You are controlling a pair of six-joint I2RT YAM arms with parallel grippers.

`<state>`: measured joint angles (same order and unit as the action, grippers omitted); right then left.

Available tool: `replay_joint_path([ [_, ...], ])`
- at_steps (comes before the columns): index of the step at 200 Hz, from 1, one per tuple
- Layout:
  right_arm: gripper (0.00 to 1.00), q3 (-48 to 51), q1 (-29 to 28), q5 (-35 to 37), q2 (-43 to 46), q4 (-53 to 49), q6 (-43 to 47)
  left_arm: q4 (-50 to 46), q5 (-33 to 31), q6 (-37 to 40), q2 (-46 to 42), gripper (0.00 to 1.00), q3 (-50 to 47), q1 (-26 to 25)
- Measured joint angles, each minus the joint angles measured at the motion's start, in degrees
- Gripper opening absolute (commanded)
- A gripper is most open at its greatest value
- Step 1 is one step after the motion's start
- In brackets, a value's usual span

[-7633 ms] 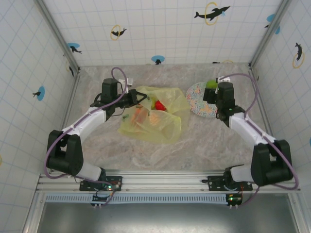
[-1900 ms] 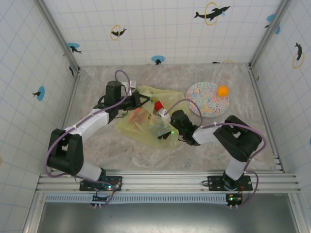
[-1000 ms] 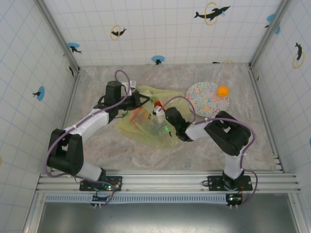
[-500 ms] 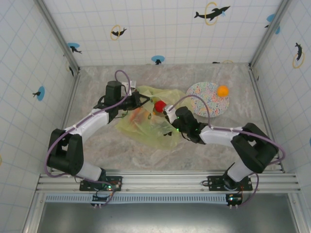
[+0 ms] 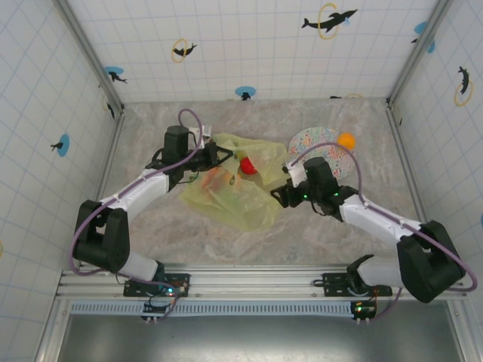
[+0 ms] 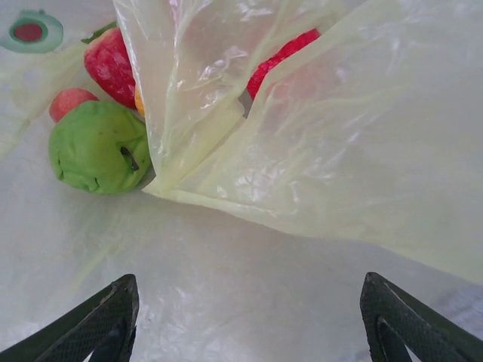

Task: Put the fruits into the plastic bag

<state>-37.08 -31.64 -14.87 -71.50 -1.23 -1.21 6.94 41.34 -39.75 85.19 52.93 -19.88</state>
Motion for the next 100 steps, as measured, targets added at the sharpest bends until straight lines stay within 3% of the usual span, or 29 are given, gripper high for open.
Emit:
replay_joint_path([
  [51, 0.85, -0.17, 5.35, 0.31, 7.67, -3.23, 0.55, 0.00, 0.00, 0.00, 0.00, 0.00, 0.00, 0.00],
  [100, 0.95, -5.81, 8.52, 17.94, 7.13, -3.78, -1.01, 0.00, 0.00, 0.00, 0.00, 0.00, 0.00, 0.00],
])
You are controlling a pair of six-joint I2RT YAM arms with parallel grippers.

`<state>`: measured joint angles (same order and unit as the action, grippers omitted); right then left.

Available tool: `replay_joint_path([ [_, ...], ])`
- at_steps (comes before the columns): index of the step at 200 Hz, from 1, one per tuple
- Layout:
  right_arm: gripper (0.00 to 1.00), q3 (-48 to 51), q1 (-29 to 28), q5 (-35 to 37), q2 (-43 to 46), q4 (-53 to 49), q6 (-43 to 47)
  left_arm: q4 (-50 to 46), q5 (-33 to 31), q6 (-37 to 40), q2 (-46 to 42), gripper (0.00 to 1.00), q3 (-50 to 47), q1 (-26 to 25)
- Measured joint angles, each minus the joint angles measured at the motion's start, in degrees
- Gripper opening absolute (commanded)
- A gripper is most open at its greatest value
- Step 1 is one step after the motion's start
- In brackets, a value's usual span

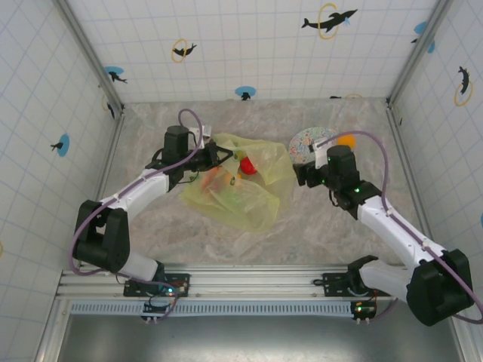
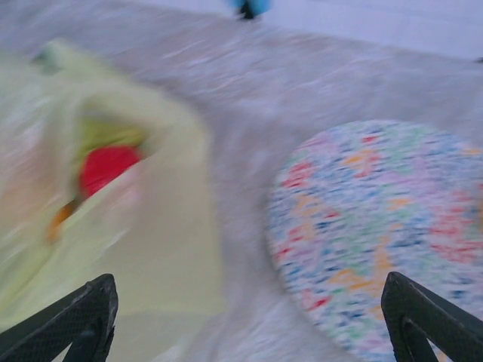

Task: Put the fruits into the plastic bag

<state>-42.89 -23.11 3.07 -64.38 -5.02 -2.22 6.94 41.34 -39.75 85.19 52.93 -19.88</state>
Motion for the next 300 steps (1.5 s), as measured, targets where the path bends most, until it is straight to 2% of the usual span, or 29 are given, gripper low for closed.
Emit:
replay_joint_path([
  [50, 1.00, -6.19, 10.54, 11.69, -10.32, 2.67, -3.13, 0.00, 0.00, 0.00, 0.00, 0.00, 0.00, 0.00],
  [80, 1.00, -12.72, 16.76, 14.49, -21.05, 2.97, -4.00, 0.00, 0.00, 0.00, -0.02, 0.00, 0.00, 0.00],
  [107, 1.00, -19.67, 19.89, 16.06, -30.77, 2.05, -3.98, 0.00, 0.00, 0.00, -0.02, 0.00, 0.00, 0.00],
  [149, 1.00, -30.25, 21.27, 16.55, -43.28, -0.68, -3.61, 0.00, 0.00, 0.00, -0.02, 0.00, 0.00, 0.00],
  [190, 0.98, -38.97, 21.31, 15.78, -51.98, -3.93, -3.13, 0.00, 0.00, 0.00, -0.02, 0.00, 0.00, 0.00],
  [246, 0.88, -42.86, 21.31, 13.46, -56.92, -7.48, -3.04, 0.00, 0.00, 0.00, -0.02, 0.00, 0.00, 0.00],
  [300, 0.70, -42.91, 21.31, 12.04, -57.64, -8.76, -2.80, 0.00, 0.00, 0.00, -0.02, 0.00, 0.00, 0.00],
])
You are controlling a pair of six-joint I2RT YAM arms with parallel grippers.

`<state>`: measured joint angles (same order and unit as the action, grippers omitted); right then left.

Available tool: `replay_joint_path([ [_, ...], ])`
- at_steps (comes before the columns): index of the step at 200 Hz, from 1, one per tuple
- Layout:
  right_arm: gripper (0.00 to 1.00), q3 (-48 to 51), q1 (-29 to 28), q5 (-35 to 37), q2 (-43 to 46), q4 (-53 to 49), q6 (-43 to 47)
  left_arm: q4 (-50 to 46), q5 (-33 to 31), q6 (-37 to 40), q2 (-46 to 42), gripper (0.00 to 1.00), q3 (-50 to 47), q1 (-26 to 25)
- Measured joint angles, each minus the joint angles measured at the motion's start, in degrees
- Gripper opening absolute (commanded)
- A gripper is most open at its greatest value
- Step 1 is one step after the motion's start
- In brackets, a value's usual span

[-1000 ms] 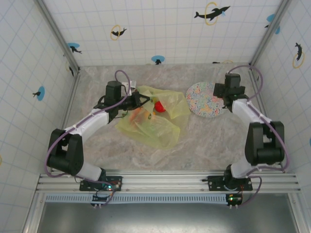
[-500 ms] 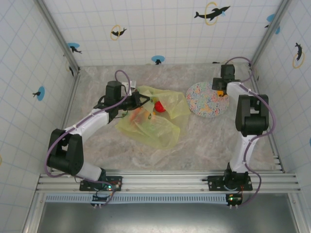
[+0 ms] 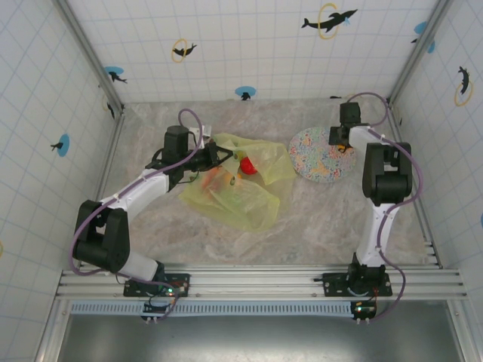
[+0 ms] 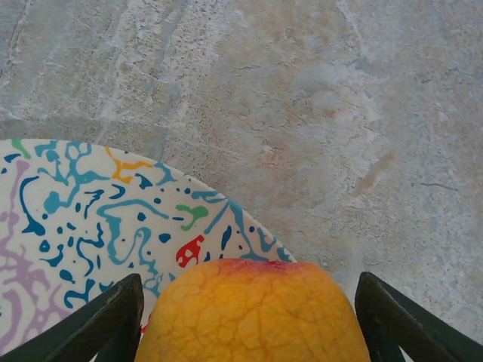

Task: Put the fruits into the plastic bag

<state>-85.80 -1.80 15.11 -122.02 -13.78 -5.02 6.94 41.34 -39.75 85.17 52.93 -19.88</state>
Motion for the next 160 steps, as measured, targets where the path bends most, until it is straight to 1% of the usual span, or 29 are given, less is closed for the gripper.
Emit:
replay_joint_path([
  [25, 0.65, -0.09, 0.00, -0.48, 0.00, -0.02, 0.13, 0.00, 0.00, 0.00, 0.00, 0.00, 0.00, 0.00],
  [55, 0.64, -0.09, 0.00, -1.53, 0.48, -0.37, 0.09, 0.00, 0.00, 0.00, 0.00, 0.00, 0.00, 0.00],
  [74, 0.63, 0.59, 0.00, -2.75, 2.80, -0.26, -0.11, 0.00, 0.00, 0.00, 0.00, 0.00, 0.00, 0.00],
  [96, 0.62, 3.08, -0.02, -4.96, 9.07, 0.09, -0.42, 0.00, 0.00, 0.00, 0.00, 0.00, 0.00, 0.00],
  [126, 0.61, 9.11, -0.96, -9.01, 20.94, 4.17, -0.87, 0.00, 0.00, 0.00, 0.00, 0.00, 0.00, 0.00],
  [143, 0.60, 14.69, -3.02, -11.41, 28.55, 8.15, -0.90, 0.02, 0.00, 0.00, 0.00, 0.00, 0.00, 0.00],
  [160, 0.60, 20.11, -6.47, -14.05, 35.41, 11.28, -0.66, 0.00, 0.00, 0.00, 0.00, 0.00, 0.00, 0.00],
])
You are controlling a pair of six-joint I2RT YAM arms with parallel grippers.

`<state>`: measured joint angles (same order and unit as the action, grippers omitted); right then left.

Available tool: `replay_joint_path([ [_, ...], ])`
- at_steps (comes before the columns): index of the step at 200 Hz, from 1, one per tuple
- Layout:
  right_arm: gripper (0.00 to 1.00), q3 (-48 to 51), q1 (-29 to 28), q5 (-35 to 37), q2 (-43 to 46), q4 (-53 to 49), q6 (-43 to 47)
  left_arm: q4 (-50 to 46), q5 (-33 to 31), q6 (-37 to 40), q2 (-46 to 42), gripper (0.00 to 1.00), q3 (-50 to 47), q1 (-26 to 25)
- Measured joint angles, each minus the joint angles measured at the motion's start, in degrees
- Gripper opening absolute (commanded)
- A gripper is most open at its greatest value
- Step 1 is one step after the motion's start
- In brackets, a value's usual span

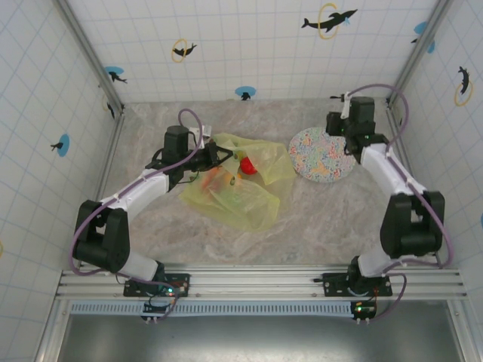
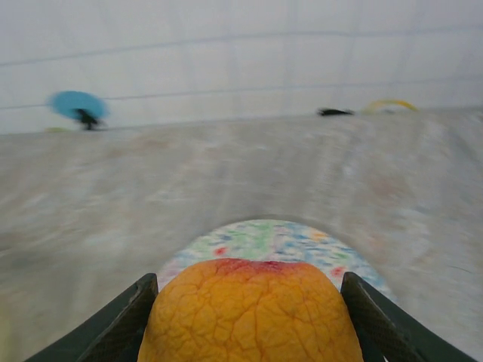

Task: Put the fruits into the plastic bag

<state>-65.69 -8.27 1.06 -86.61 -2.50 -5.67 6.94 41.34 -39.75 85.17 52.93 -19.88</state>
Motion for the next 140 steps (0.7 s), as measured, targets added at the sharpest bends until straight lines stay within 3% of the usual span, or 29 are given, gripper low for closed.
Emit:
replay_joint_path([
  [82, 0.60, 27.10, -18.60, -13.81, 21.59, 9.33, 5.35, 0.02, 0.02, -0.02, -0.11, 0.00, 0.00, 0.00],
  [140, 0.59, 40.94, -22.08, -17.40, 28.41, 11.72, 6.29, 0.02, 0.02, -0.02, -0.11, 0.00, 0.00, 0.00],
])
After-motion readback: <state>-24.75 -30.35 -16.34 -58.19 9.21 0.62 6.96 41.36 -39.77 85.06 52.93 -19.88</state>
